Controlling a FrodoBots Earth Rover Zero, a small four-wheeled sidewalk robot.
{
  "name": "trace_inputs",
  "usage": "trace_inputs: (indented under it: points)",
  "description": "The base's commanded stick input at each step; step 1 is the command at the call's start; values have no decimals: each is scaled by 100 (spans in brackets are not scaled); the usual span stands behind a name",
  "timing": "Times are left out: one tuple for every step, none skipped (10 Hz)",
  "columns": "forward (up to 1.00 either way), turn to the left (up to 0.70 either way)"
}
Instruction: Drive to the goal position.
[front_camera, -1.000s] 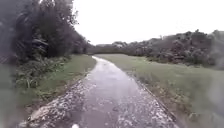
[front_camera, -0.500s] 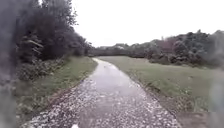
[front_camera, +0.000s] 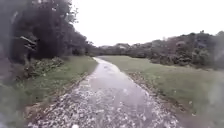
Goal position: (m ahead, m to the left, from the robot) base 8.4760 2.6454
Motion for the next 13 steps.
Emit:
trace_inputs:
  points:
    - [100,0]
    - [100,0]
    - [100,0]
    - [100,0]
    - [100,0]
    - [100,0]
    - [100,0]
    - [100,0]
    - [100,0]
    - [100,0]
    - [100,0]
    - [100,0]
    - [100,0]
